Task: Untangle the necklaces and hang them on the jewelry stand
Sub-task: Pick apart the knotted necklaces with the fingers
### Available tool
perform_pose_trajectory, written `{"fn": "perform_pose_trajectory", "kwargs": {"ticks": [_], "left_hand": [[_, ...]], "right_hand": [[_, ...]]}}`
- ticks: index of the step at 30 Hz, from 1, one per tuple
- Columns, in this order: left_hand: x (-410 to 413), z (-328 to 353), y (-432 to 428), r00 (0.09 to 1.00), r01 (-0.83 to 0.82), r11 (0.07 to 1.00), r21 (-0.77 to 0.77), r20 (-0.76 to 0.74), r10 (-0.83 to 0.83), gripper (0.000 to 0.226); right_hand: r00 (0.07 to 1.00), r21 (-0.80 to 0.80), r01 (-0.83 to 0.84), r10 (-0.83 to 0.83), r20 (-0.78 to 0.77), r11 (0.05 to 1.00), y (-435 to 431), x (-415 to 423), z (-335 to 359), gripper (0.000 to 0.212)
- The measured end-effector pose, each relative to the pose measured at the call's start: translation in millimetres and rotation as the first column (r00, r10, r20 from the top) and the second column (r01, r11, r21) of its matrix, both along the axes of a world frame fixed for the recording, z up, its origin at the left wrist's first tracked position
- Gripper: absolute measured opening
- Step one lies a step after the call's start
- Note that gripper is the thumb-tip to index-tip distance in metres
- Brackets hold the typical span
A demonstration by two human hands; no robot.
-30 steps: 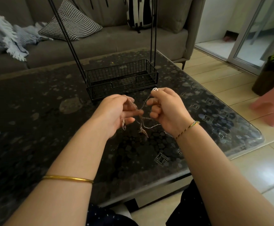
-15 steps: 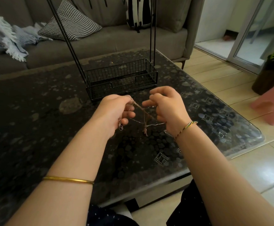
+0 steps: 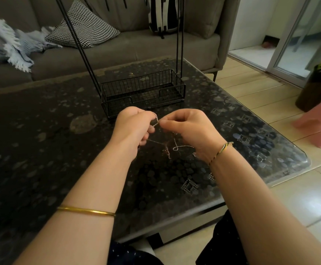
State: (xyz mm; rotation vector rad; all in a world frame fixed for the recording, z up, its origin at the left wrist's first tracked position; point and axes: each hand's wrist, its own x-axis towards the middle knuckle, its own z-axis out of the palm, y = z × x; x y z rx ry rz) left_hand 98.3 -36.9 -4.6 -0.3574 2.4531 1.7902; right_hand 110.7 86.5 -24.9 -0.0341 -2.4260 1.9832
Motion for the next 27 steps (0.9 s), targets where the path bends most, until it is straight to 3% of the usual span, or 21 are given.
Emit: {"fn": "perform_pose_trajectory", "kwargs": {"ticks": [11,15,23,25,27], "left_hand": [[0,2,5,0.999,0.004,1.000,-0.028,0.036,-0.003,0.011],[0,-2,0,0.999,0.043,0.998,-0.035,0.016,-0.042,0.015],[-3,-4,-8,0.994,-0.005,1.000,-0.012,0.112,0.006,0.015],[-3,-3,-6,0.993,0.012,0.998,-0.057,0.121,-0.005,0.016],[-3,-4,-6,0.992,0.026,0.994,-0.110,0.126,-0.012,0.021]], "right_hand": [[0.996,0.089,0.044,-0.037,-0.086,0.995,1,2,2,0.013],[0.990,0.112,0.118,-0.108,-0.092,0.987,3,-2,-1,0.021],[0.970,0.212,0.233,-0.212,-0.118,0.949,10,-6,-5,0.018],[0.966,0.185,0.253,-0.239,-0.096,0.950,11,-7,-5,0.017],[0.966,0.057,0.257,-0.256,-0.019,0.965,10,-8,-5,0.019]]}}
